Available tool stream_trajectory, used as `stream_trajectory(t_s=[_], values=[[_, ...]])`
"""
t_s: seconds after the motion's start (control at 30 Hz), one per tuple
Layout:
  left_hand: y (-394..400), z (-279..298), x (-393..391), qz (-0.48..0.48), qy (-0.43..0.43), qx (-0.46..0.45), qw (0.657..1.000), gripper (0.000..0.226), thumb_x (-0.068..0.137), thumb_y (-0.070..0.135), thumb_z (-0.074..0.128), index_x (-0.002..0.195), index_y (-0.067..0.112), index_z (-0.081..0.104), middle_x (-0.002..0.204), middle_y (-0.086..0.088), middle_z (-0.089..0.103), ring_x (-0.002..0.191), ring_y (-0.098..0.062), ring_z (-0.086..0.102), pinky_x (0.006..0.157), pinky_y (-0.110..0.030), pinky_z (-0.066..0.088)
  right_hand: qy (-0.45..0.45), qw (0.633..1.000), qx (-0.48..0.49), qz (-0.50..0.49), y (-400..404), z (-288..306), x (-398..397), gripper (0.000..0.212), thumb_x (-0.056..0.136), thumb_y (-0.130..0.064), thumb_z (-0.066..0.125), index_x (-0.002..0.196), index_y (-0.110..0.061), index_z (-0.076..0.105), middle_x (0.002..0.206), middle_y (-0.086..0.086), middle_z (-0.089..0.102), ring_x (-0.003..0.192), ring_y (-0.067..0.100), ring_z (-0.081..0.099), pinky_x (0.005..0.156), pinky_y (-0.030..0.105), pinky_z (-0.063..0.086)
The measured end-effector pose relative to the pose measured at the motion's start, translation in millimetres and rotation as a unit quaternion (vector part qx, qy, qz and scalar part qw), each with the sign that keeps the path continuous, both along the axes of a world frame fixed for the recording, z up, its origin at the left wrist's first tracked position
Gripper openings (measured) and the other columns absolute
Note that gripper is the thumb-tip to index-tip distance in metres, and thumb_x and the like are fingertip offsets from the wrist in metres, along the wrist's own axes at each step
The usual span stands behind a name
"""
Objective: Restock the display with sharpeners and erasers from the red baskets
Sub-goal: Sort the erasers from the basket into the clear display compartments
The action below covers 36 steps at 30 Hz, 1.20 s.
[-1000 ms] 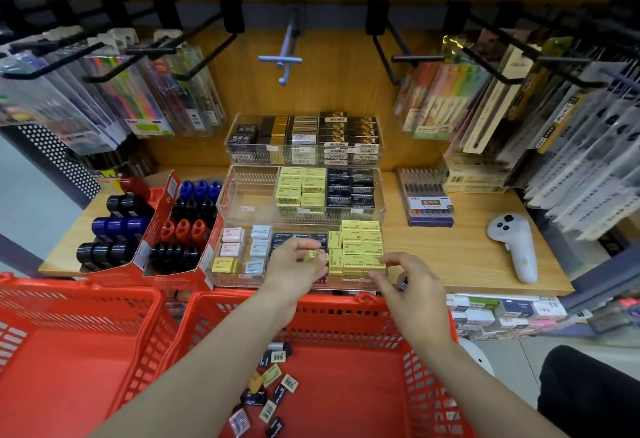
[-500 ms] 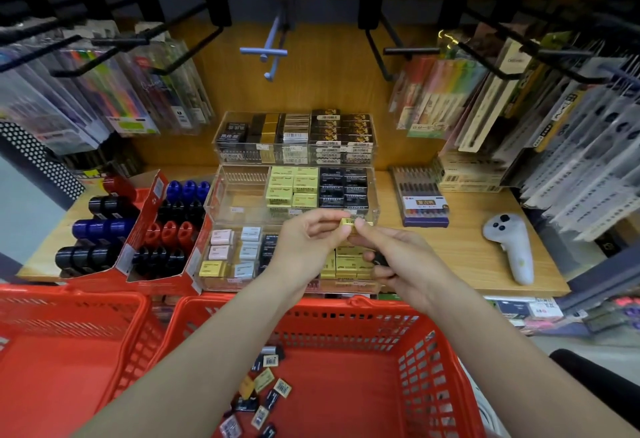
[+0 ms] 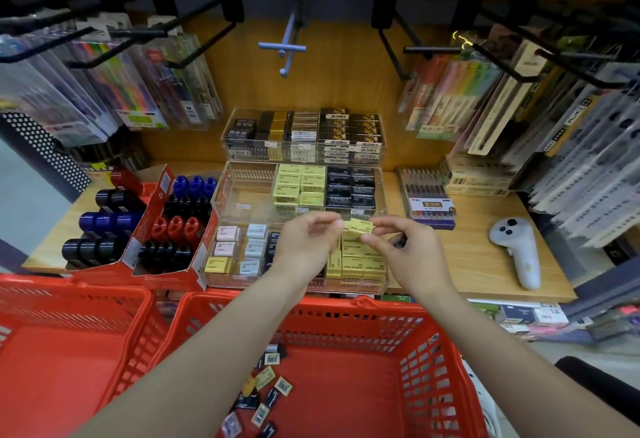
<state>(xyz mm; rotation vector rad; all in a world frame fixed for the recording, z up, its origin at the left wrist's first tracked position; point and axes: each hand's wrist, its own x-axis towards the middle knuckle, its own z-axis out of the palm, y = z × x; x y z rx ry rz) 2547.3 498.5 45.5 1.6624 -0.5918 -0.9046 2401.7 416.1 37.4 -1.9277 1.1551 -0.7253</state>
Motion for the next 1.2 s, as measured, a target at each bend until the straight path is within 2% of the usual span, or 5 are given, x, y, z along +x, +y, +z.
stream_trajectory(t_s=[0.3, 0.7, 0.8, 0.93, 1.2], values=[[8, -9, 6, -0.136, -0.116, 0.125, 0.976, 0.081, 0.068, 0.015, 0.089, 0.138, 0.026, 0.050, 0.128, 0.000, 0.055, 0.110, -0.011, 0.054, 0.095, -0.028, 0.047, 0.106, 0.987, -0.118, -0.025, -8, -18, 22, 0.036, 0.082, -0.036, 0.077, 0.114, -0.022, 0.071, 0.094, -0.011, 0.073, 0.064, -0.001, 0.055, 0.072, 0.023, 0.052], [6, -13, 7, -0.147, -0.148, 0.108, 0.972, 0.082, 0.068, 0.008, 0.088, 0.139, 0.026, 0.050, 0.131, -0.001, 0.056, 0.110, -0.009, 0.055, 0.090, -0.025, 0.050, 0.101, 0.988, -0.105, -0.042, -6, -13, 28, 0.017, 0.083, -0.032, 0.077, 0.095, -0.026, 0.067, 0.087, -0.013, 0.066, 0.073, 0.003, 0.059, 0.062, 0.012, 0.043], [13, 0, 8, -0.130, -0.135, 0.088, 0.978, 0.068, 0.073, 0.017, 0.087, 0.130, 0.032, 0.054, 0.125, 0.005, 0.057, 0.110, -0.013, 0.058, 0.079, -0.024, 0.052, -0.057, 0.991, 0.090, -0.085, 2, 4, 19, 0.022, 0.086, -0.011, 0.070, 0.104, -0.019, 0.060, 0.099, -0.004, 0.062, 0.081, 0.008, 0.059, 0.067, 0.011, 0.044], [42, 41, 12, -0.117, -0.204, 0.034, 0.971, 0.033, 0.085, 0.021, 0.076, 0.113, 0.031, 0.062, 0.116, 0.009, 0.061, 0.101, -0.004, 0.060, 0.080, -0.022, 0.053, -0.338, 0.761, 0.552, -0.052, 36, 47, 8, 0.039, 0.088, 0.018, 0.045, 0.123, 0.002, 0.048, 0.115, 0.021, 0.048, 0.090, 0.023, 0.057, 0.073, 0.034, 0.056], [147, 103, -8, -0.187, -0.254, -0.041, 0.948, 0.053, 0.074, 0.031, 0.085, 0.123, 0.034, 0.063, 0.116, 0.018, 0.061, 0.105, 0.009, 0.057, 0.088, -0.016, 0.052, -0.214, 0.759, 0.590, 0.175, 96, 137, -17, 0.051, 0.081, 0.010, 0.059, 0.130, 0.004, 0.049, 0.122, 0.033, 0.061, 0.113, 0.038, 0.064, 0.087, 0.042, 0.058]])
